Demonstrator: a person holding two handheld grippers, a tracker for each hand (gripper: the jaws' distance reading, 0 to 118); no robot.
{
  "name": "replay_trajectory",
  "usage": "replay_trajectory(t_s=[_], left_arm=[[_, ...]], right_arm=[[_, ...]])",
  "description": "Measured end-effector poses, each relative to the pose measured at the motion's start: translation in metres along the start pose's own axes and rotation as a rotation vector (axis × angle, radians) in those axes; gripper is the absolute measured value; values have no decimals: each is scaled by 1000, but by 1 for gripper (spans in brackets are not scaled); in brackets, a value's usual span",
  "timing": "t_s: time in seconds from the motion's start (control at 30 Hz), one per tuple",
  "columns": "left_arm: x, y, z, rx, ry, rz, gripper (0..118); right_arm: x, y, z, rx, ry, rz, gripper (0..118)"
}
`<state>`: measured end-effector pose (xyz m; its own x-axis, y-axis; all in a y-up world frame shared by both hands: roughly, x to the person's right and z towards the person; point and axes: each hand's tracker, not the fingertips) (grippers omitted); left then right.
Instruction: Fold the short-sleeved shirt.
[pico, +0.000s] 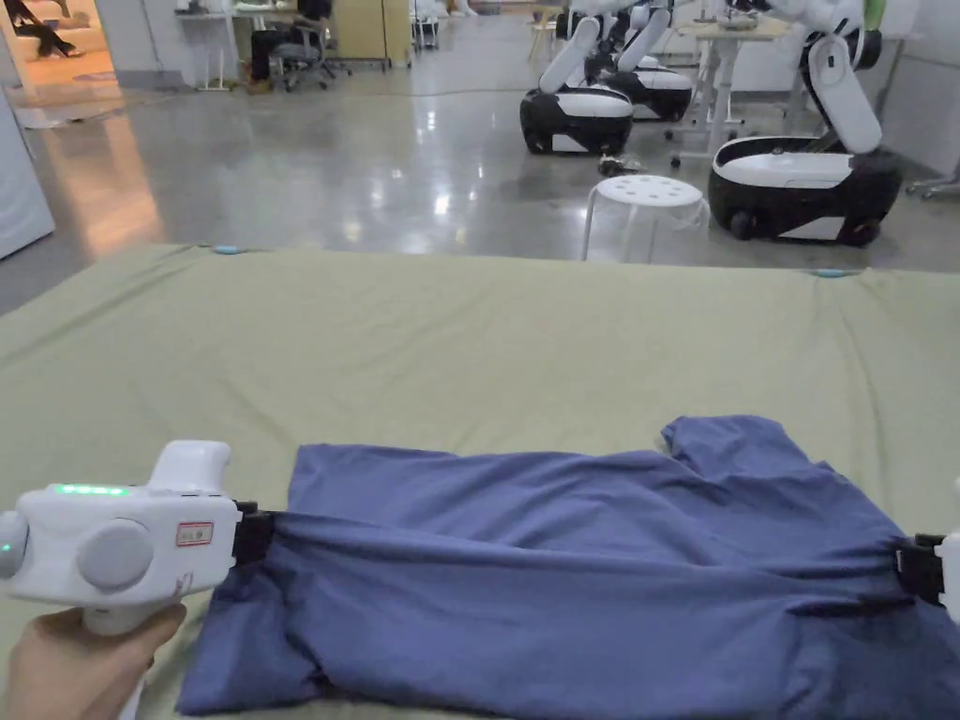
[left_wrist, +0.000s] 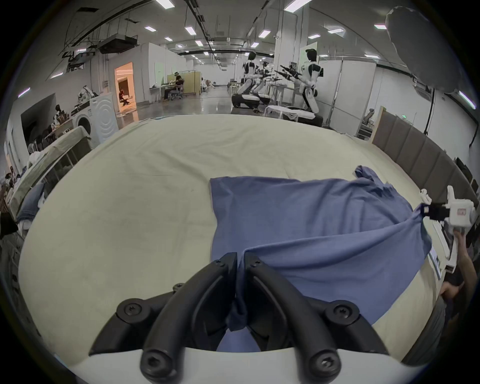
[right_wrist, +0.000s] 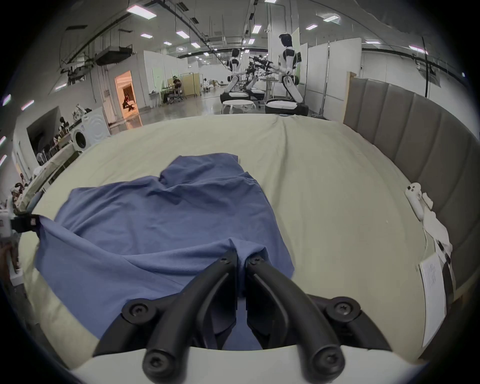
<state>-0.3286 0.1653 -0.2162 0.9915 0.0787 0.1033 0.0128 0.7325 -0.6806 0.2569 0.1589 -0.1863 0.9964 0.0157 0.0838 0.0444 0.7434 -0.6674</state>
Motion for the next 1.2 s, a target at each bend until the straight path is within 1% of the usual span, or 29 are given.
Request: replay_trajectory(t_s=[0.03, 0.07, 0.1, 0.13, 0.17, 0.2, 0.23, 0.27, 0.33, 0.37, 0.43, 0.5, 0.53, 0.57, 0.6, 0.63, 0.67, 0.7, 0.73, 0.77, 0.8, 0.87, 0.93, 0.97, 1.0, 1.07, 1.1, 1.13, 1.2], left_arm=[[-1, 2, -2, 30, -34, 39, 22], [-3, 1, 0, 67, -62, 72, 52], [-6, 0, 5, 115, -107, 113, 70], [-7, -7, 19, 170, -127, 159, 81], [-8, -10, 32, 213, -145, 193, 81], [-7, -14, 50, 254, -181, 213, 81], [-3, -17, 69, 276, -170, 222, 81], [-7, -25, 81, 319, -188, 216, 81], [3, -37, 127, 435, -282, 185, 81], [10, -41, 148, 471, -296, 167, 81], [29, -55, 195, 549, -218, 109, 81], [46, -66, 228, 561, -198, 64, 80], [58, -75, 243, 575, -201, 34, 80], [67, -82, 252, 581, -190, 36, 80], [75, -89, 262, 575, -183, 40, 80], [82, -96, 269, 574, -182, 40, 80], [86, -103, 273, 581, -192, 49, 80], [89, -110, 278, 600, -222, 60, 80], [90, -117, 282, 617, -252, 112, 79], [90, -123, 286, 650, -279, 167, 79], [87, -127, 286, 675, -317, 204, 79], [83, -130, 290, 677, -364, 291, 79], [80, -134, 290, 698, -350, 330, 79], [81, -137, 292, 699, -325, 361, 79], [82, -137, 293, 677, -310, 395, 79], [80, -140, 290, 670, -363, 369, 79], [81, -141, 288, 673, -373, 395, 80], [77, -147, 285, 716, -500, 400, 81], [74, -152, 284, 716, -633, 469, 82]], right_arm=[[-3, -2, -6, 6, -13, 9, 9], [-5, -4, -10, 3, -25, 21, 31], [-5, -7, -10, 3, -28, 17, 55], [-5, -11, -4, 20, -31, 12, 65], [-6, -13, 5, 77, -38, 5, 62], [-6, -17, 22, 125, -57, 9, 64], [-7, -20, 39, 163, -87, 30, 63], [-10, -23, 57, 210, -93, 56, 63], [-19, -32, 103, 309, -78, 100, 63], [-21, -37, 124, 366, -96, 130, 63], [-38, -52, 173, 517, -181, 189, 64], [-51, -65, 209, 620, -241, 183, 65], [-59, -71, 221, 626, -277, 166, 66], [-64, -78, 229, 660, -309, 125, 67], [-67, -85, 233, 666, -313, 56, 77], [-62, -86, 234, 634, -277, 11, 81], [-60, -88, 237, 582, -220, -20, 78], [-59, -93, 242, 556, -164, -56, 79], [-58, -99, 246, 588, -141, -87, 79], [-58, -104, 251, 617, -121, -94, 79], [-60, -109, 258, 620, -108, -75, 79], [-64, -114, 268, 603, -52, -46, 79], [-67, -121, 277, 593, 2, -27, 80], [-70, -124, 281, 601, 3, -35, 80], [-72, -127, 284, 608, 26, -29, 80], [-71, -132, 284, 608, 41, -21, 80], [-73, -134, 284, 610, 47, -21, 80], [-74, -134, 285, 611, 57, -21, 81], [-77, -133, 284, 600, 76, -19, 82]])
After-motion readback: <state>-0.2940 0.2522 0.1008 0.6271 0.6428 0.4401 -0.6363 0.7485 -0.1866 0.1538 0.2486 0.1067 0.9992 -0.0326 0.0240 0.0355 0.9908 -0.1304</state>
